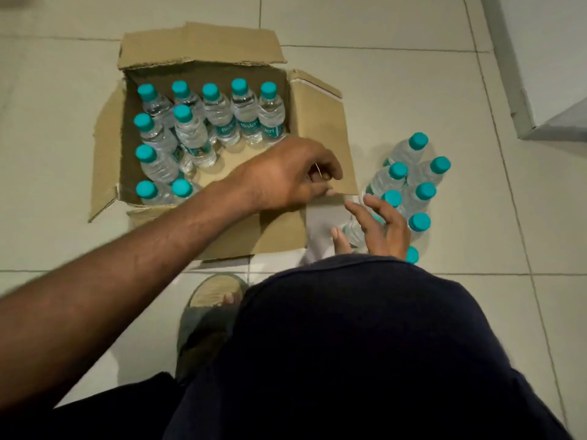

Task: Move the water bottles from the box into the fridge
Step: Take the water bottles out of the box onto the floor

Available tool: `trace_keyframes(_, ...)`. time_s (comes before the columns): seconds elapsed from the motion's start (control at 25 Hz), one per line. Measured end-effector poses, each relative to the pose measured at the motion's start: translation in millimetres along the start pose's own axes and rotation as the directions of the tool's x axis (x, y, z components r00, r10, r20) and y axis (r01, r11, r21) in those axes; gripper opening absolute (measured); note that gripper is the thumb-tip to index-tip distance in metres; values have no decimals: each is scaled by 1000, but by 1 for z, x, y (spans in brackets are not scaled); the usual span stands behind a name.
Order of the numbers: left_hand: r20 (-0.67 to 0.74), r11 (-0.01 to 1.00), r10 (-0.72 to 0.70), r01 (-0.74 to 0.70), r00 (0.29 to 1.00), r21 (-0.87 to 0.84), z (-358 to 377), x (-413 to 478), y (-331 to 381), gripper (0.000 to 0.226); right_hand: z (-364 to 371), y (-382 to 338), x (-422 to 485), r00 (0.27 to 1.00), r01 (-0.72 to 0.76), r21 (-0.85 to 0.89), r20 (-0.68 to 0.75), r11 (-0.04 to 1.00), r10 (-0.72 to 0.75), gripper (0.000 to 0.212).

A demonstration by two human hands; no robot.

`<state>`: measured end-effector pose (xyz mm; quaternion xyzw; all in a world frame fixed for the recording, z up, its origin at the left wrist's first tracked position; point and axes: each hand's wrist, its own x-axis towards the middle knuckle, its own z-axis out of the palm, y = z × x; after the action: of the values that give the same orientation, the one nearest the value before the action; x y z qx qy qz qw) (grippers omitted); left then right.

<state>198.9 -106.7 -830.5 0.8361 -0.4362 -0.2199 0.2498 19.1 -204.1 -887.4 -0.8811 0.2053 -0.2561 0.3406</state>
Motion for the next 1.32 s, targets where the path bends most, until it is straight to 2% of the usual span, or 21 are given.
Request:
trace_keyframes(0.08,27,992,-95,92,995,81,-38,-15,-24,21,28,-30,16,990,113,159,65,981,-125,34)
trace_keyframes(0.12,75,970,-193,179,978,165,-58,-23,-41,21,45,-48,26,972,154,172,149,973,-180,33)
trace_keyframes(0.16,131,918,-329,284,935,275,-77,-33,-60,23,66,-60,35,938,192,193,252,962,-238,33)
trace_keyframes(0.24,190,755,-593,457,783,471,-105,-56,-94,24,98,-82,54,831,252,172,466,952,-304,35)
trace_keyframes(0.28,188,682,-676,508,713,527,-110,-68,-109,23,112,-92,63,767,280,143,561,949,-310,36)
trace_keyframes(0.32,179,635,-720,533,670,559,-112,-78,-119,22,125,-102,69,711,305,120,632,945,-310,38)
trace_keyframes(0.4,132,582,-756,565,642,585,-104,-90,-129,27,147,-116,73,613,335,99,732,937,-297,38)
trace_keyframes(0.52,34,533,-776,627,629,569,-84,-92,-123,33,164,-124,73,572,423,68,753,904,-325,33)
trace_keyframes(0.68,-62,489,-796,699,602,522,-66,-95,-115,34,178,-118,75,600,444,34,731,896,-325,29)
trace_keyframes(0.76,-52,503,-805,725,592,471,-69,-94,-109,40,175,-115,72,619,465,40,700,884,-357,27)
trace_keyframes(0.84,-24,543,-790,716,613,438,-79,-86,-94,41,162,-109,67,667,430,101,635,897,-391,27)
trace_keyframes(1.04,52,741,-625,572,779,352,-121,-49,-24,25,78,-95,69,871,318,201,324,926,-370,32)
trace_keyframes(1.12,4,833,-495,472,869,289,-131,-35,16,23,31,-90,80,912,306,206,218,930,-348,30)
trace_keyframes(1.2,-49,933,-325,328,945,145,-130,-14,56,23,-24,-82,94,942,282,189,129,941,-309,29)
trace_keyframes(1.32,-113,989,-146,143,983,-33,-112,23,108,27,-103,-59,107,983,181,90,24,979,-184,29)
